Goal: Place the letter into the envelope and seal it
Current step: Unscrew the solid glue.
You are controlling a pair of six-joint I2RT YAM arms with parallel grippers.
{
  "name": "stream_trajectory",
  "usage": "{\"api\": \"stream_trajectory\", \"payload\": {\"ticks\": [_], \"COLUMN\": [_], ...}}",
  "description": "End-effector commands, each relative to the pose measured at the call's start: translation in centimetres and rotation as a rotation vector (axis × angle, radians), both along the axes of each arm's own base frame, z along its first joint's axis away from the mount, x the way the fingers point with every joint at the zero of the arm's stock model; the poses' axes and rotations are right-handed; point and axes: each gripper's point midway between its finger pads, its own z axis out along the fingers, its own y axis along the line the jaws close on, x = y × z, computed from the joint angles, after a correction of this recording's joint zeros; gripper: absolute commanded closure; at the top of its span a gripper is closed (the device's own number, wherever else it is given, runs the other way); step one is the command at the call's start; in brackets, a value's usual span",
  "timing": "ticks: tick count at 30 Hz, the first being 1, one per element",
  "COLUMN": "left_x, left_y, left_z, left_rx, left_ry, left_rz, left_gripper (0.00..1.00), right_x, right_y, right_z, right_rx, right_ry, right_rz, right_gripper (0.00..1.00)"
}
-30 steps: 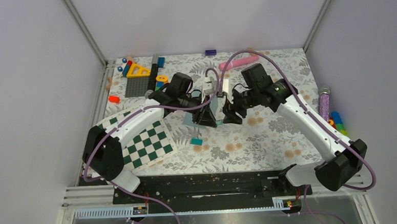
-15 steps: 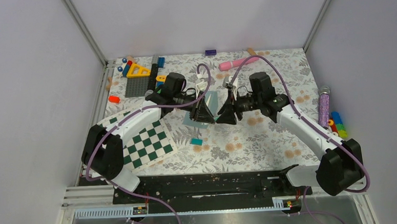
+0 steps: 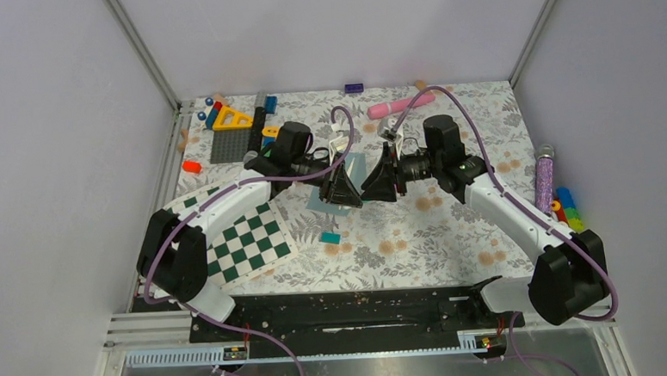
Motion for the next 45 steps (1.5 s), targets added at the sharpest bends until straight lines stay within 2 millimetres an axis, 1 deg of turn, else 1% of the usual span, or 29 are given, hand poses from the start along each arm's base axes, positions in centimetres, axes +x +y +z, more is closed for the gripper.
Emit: {"api": "stream_trajectory", "payload": {"ticks": [1, 3, 8, 12, 15, 22, 25, 32, 34, 39, 45], "left_x": [-0.1, 0.0, -0.1, -0.3, -0.5, -0.4, -0.3, -0.2, -0.2, -0.2, -0.1], "left_y": [0.2, 0.3, 0.5, 0.5, 0.6, 0.5, 0.5, 0.4, 0.4, 0.4, 0.4], "left_z": [2.6, 2.6, 2.9, 3.0, 3.1, 3.0, 2.9, 2.7, 2.7, 2.6, 2.6], "left_rx": [-0.079, -0.082, -0.096, -0.102, -0.108, -0.105, -0.104, -0.097, -0.094, -0.092, -0.089], "left_ry": [-0.064, -0.062, -0.063, -0.064, -0.066, -0.064, -0.062, -0.061, -0.063, -0.061, -0.063], "left_rz": [-0.015, -0.013, -0.018, -0.027, -0.035, -0.031, -0.031, -0.026, -0.026, -0.026, -0.020], "left_gripper": [1.00, 1.00, 1.00, 1.00, 1.00, 1.00, 1.00, 1.00, 1.00, 1.00, 1.00], "right_x": [-1.0, -1.1, -0.4, 0.1, 0.4, 0.2, 0.0, 0.0, 0.2, 0.3, 0.1], "right_y": [-0.4, -0.5, -0.7, -0.8, -0.9, -0.6, -0.5, -0.4, -0.4, -0.4, -0.3], "right_z": [-0.4, -0.7, -1.7, -1.8, -2.0, -1.7, -1.4, -0.5, -0.3, -0.1, -0.5], "right_rx": [0.001, -0.008, -0.052, -0.066, -0.077, -0.061, -0.049, -0.015, -0.001, 0.008, 0.011], "right_ry": [-0.033, -0.041, -0.051, -0.060, -0.074, -0.049, -0.034, -0.010, -0.010, -0.009, 0.010], "right_rz": [0.068, 0.072, 0.050, 0.028, 0.015, 0.032, 0.041, 0.044, 0.034, 0.025, 0.042], "right_gripper": [0.51, 0.50, 0.49, 0.48, 0.46, 0.59, 0.58, 0.49, 0.49, 0.51, 0.58]}}
